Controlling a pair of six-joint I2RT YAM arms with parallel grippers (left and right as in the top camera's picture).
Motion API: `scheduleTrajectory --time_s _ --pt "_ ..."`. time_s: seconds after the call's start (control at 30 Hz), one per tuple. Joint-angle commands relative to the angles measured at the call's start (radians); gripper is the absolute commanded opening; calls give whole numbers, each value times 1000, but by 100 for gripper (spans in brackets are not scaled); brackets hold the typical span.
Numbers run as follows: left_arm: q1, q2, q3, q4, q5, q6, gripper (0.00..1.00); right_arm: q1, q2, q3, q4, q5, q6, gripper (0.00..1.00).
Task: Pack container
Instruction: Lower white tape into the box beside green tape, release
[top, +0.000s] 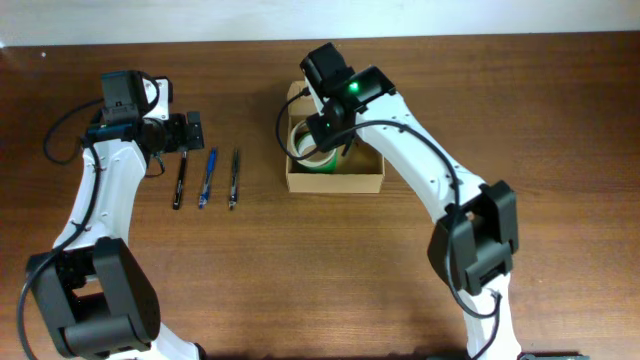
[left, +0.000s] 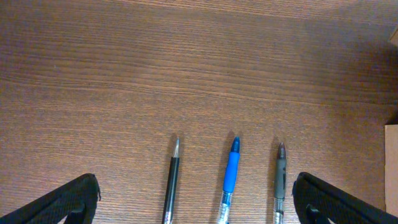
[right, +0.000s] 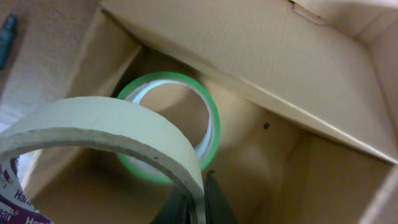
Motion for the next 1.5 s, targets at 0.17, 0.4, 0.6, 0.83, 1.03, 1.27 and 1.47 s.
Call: scheduleTrajectory --time_s 0.17,0.4,0.6,0.83,1.03,1.27,1.47 --pt "4 13 17 0 -3 19 99 -32 71 -3 42 27 -4 4" --pt "4 13 17 0 -3 19 99 -41 82 -4 65 26 -4 4" --pt "4 13 17 0 -3 19 99 -40 82 -4 74 8 -2 3" --pt "4 13 17 0 -3 19 99 -41 82 -4 73 11 0 4" --pt "4 13 17 0 -3 19 99 -18 82 -4 55 8 0 42" --pt "4 13 17 0 -3 19 99 -13 79 40 -16 21 0 44" --pt "4 13 17 0 -3 19 99 -50 28 311 -237 95 -5 43"
